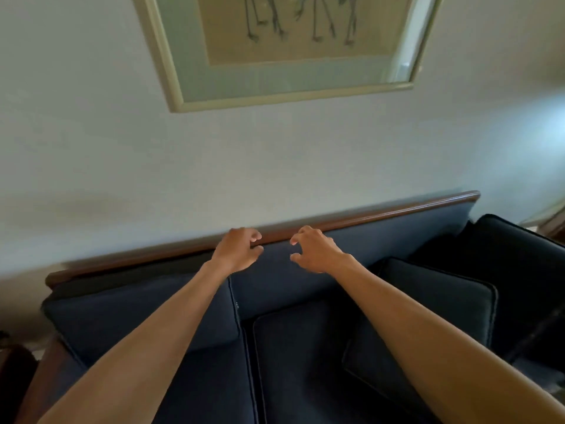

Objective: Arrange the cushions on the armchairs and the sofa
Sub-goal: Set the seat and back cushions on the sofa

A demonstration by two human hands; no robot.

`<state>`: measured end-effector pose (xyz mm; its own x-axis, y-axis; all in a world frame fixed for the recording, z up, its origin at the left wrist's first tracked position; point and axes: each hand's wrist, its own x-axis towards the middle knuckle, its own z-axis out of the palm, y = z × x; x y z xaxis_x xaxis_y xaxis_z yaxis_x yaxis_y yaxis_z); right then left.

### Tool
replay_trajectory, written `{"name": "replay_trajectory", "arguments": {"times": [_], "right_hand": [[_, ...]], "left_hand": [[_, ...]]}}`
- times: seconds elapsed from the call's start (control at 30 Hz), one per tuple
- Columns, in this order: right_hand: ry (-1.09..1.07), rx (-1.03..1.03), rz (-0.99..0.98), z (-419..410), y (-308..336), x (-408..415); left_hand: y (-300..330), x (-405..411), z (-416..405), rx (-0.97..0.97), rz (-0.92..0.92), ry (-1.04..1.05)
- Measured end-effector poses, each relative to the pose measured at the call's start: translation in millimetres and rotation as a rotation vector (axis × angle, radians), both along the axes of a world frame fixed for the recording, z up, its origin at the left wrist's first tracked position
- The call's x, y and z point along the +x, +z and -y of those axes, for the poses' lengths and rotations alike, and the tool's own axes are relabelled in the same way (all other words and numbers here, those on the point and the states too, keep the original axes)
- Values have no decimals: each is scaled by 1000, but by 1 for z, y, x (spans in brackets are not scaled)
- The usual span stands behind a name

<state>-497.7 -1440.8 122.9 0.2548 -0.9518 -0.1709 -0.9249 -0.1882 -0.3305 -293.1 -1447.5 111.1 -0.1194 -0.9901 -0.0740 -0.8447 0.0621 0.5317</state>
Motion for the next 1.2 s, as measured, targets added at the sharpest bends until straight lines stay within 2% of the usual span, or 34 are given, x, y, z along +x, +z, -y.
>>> {"name": "replay_trajectory", "arguments": {"times": [0.1, 0.3, 0.53, 0.87, 1.07, 1.2], "right_hand": [[-88, -55, 16, -39, 16, -105], [-290, -52, -11, -103, 13, -281], [-457, 60, -9, -129, -43, -426], [-549, 241, 9, -118, -148, -560], [-487, 380, 18, -102, -206, -607], [-322, 380, -54, -85, -250, -627]], "left_hand": [[18, -106, -22, -61, -10, -96], [25, -287, -63, -51, -34, -308], [-34, -435, -76, 58, -9, -441], [-145, -557, -60, 224, 47, -452], [-204, -599, -76, 281, 119, -344], [-244, -628, -90, 317, 176, -244]]}}
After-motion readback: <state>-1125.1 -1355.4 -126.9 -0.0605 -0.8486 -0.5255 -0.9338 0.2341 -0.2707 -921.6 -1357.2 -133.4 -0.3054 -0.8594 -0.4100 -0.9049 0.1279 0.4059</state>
